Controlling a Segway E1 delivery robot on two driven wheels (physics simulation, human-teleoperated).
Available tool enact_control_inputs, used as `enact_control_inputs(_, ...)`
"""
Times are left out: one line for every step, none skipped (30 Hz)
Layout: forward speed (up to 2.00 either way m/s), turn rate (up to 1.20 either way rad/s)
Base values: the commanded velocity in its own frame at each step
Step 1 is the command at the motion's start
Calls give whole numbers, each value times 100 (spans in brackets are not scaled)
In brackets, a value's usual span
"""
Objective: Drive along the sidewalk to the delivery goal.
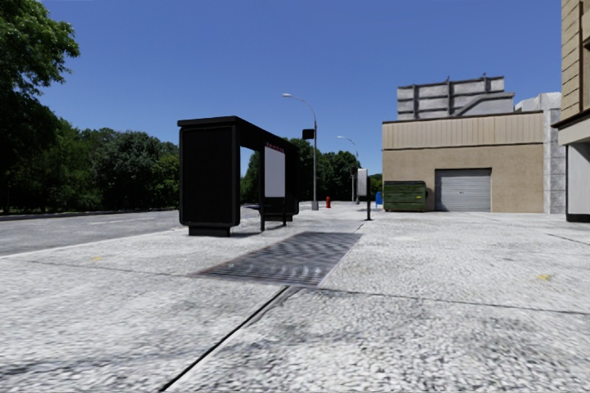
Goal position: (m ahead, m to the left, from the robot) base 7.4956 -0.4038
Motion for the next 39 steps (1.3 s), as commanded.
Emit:
enact_control_inputs(200,0)
enact_control_inputs(200,0)
enact_control_inputs(200,0)
enact_control_inputs(200,0)
enact_control_inputs(200,0)
enact_control_inputs(200,0)
enact_control_inputs(200,0)
enact_control_inputs(200,0)
enact_control_inputs(200,0)
enact_control_inputs(200,0)
enact_control_inputs(200,0)
enact_control_inputs(200,0)
enact_control_inputs(200,0)
enact_control_inputs(200,0)
enact_control_inputs(200,0)
enact_control_inputs(200,0)
enact_control_inputs(200,0)
enact_control_inputs(200,0)
enact_control_inputs(200,0)
enact_control_inputs(200,0)
enact_control_inputs(200,0)
enact_control_inputs(200,0)
enact_control_inputs(200,0)
enact_control_inputs(200,0)
enact_control_inputs(200,0)
enact_control_inputs(200,0)
enact_control_inputs(200,0)
enact_control_inputs(200,0)
enact_control_inputs(200,0)
enact_control_inputs(200,0)
enact_control_inputs(200,0)
enact_control_inputs(200,0)
enact_control_inputs(200,0)
enact_control_inputs(200,0)
enact_control_inputs(200,0)
enact_control_inputs(200,0)
enact_control_inputs(200,0)
enact_control_inputs(200,0)
enact_control_inputs(200,0)
